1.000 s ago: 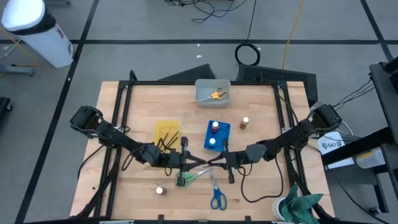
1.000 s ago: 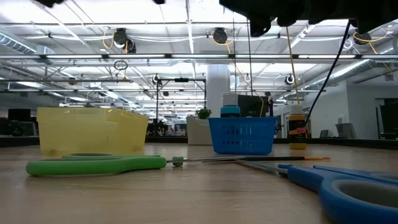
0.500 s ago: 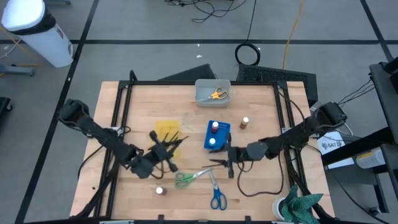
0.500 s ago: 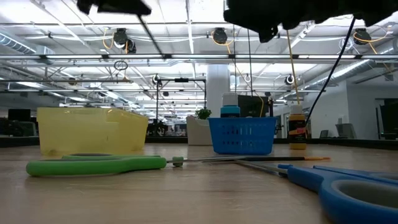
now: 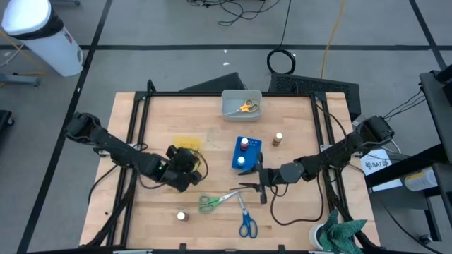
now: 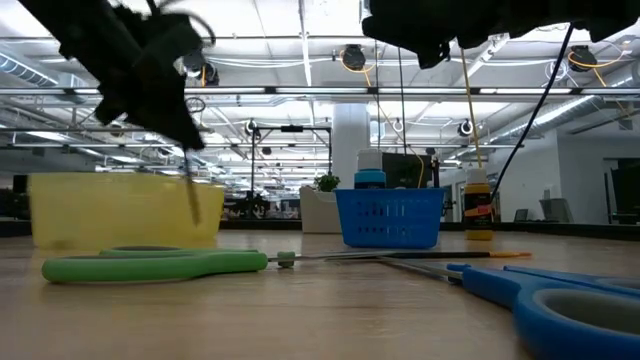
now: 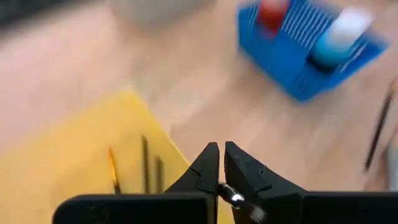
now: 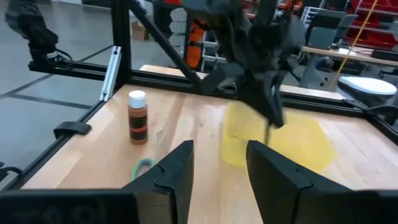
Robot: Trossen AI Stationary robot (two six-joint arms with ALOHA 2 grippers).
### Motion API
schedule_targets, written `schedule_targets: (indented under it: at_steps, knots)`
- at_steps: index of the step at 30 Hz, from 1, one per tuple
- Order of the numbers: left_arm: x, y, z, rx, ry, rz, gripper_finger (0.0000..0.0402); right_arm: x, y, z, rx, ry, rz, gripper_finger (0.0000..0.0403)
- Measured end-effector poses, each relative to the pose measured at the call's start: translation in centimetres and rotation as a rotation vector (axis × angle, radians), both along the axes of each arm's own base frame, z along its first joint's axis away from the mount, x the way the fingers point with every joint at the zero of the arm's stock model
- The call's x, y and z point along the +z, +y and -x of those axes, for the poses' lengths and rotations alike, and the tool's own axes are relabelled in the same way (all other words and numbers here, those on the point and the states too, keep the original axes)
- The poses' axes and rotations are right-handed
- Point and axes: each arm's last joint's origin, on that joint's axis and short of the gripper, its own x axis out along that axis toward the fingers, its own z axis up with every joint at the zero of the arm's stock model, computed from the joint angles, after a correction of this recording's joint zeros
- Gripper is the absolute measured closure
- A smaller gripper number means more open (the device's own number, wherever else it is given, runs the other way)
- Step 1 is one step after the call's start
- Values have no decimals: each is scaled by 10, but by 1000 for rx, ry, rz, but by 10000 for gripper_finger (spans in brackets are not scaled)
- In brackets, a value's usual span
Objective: Pick & Place Paint Supplies
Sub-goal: Put the silver paint brush into the yellow bin
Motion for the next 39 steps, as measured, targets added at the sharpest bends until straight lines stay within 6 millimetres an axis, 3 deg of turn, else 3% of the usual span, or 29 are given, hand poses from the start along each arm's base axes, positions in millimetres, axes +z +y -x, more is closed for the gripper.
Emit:
schedule_targets:
  at_steps: [3, 11, 16, 23, 33, 39]
  knots:
    - [-4, 6, 0, 14, 59, 117, 386, 0, 0, 0, 2, 1, 0, 267]
    - [5, 2, -11, -64, -45, 66, 386, -1, 0, 0, 1, 11, 5, 270]
    - [33, -13, -19, -121, -104, -57, 386, -1, 0, 0, 1, 15, 6, 266]
    - [66, -35, -2, -59, -74, -155, 386, -4, 0, 1, 0, 38, 10, 270]
    - [57, -39, 38, 89, 73, -48, 386, -6, 0, 1, 0, 55, 17, 267]
    - [40, -43, 47, 156, 189, 120, 386, -6, 0, 1, 0, 55, 16, 266]
